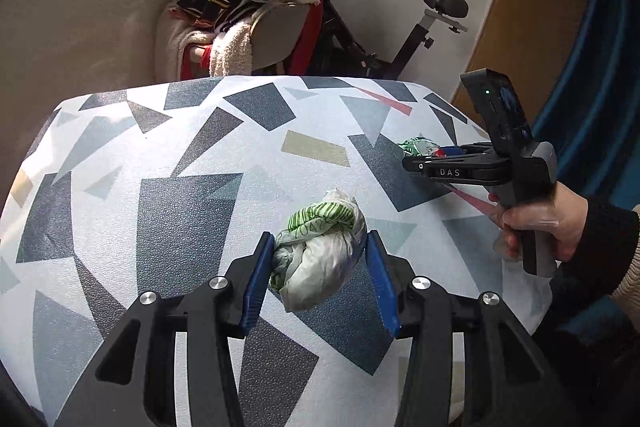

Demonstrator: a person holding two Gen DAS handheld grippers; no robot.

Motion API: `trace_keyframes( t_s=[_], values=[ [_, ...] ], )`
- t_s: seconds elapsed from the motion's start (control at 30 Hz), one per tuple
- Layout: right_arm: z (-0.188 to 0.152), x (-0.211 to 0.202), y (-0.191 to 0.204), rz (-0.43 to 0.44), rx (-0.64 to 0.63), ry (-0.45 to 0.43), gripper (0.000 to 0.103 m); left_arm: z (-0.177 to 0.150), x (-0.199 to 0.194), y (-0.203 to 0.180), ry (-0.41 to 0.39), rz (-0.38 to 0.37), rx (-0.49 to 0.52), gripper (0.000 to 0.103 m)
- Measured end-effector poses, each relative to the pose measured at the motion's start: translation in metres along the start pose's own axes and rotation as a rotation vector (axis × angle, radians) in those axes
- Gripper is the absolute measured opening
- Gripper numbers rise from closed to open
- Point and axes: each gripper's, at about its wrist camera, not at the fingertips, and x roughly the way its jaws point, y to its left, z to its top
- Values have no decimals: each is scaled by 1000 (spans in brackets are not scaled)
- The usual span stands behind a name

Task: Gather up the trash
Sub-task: 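Grasp the white-green cloth bundle with the left gripper while right gripper grasps the green wrapper, then carry both items to the brown bin and open both grippers over it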

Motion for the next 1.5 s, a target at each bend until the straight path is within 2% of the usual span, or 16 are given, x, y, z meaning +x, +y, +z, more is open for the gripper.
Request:
trace_keyframes(
  t_s=[0.4, 0.7, 0.83, 1.17, 1.5],
  values=[
    [-52, -82, 28, 56, -49, -85, 52, -19, -46, -23, -16, -5, 5, 45],
    [-105, -137, 55, 130, -71, -144, 52, -54, -82, -46, 4, 5, 42, 45],
    [-130, -158, 62, 156, -80, -167, 52, -71, -98, -58, -12, 9, 56, 45],
    [-186, -182, 72, 195, -85, -184, 52, -121, -121, -73, 10, 0, 34, 46],
    [-220, -186, 74, 207, -58, -166, 52, -157, -126, -86, 44, 4, 52, 46]
  ],
)
